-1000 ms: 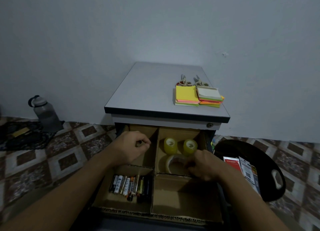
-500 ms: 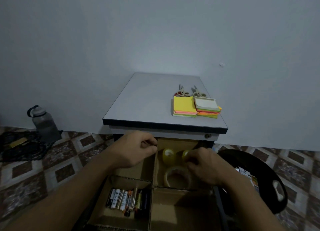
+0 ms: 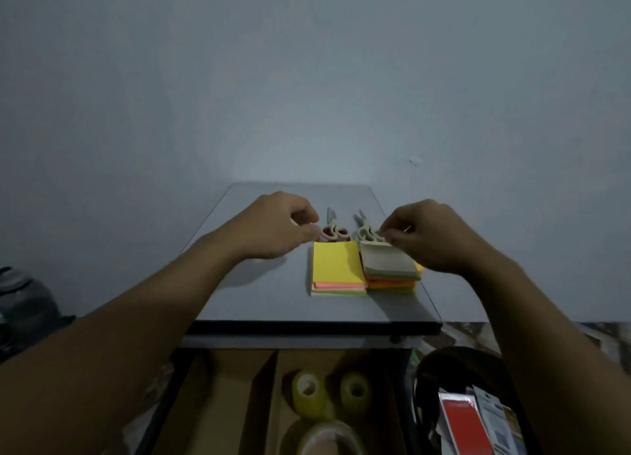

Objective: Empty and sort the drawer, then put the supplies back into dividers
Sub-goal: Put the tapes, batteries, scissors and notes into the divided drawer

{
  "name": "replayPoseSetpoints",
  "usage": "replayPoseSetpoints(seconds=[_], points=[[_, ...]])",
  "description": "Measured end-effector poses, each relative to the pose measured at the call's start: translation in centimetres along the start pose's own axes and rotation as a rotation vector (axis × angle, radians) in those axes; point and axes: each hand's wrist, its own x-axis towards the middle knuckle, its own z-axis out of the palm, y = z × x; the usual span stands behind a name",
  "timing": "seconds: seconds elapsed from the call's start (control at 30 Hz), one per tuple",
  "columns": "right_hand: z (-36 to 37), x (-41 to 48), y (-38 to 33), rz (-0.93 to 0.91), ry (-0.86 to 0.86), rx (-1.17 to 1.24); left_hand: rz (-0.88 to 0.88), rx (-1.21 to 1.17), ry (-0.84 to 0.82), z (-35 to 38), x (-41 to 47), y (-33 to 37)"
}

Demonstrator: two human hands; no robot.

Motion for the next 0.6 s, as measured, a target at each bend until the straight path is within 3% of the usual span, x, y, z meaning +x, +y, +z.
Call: replayPoseSetpoints(seconds=[0.27, 0.6], points=[[3.1, 8.8, 4.7, 0.068, -0.127, -0.012, -0.028, 0.106, -0.177, 4.5, 9.1, -2.0], [5.8, 11.5, 5.3, 0.101, -0.213, -0.027, -0.013, 0.199, -0.284, 7.0, 12.8, -2.8]])
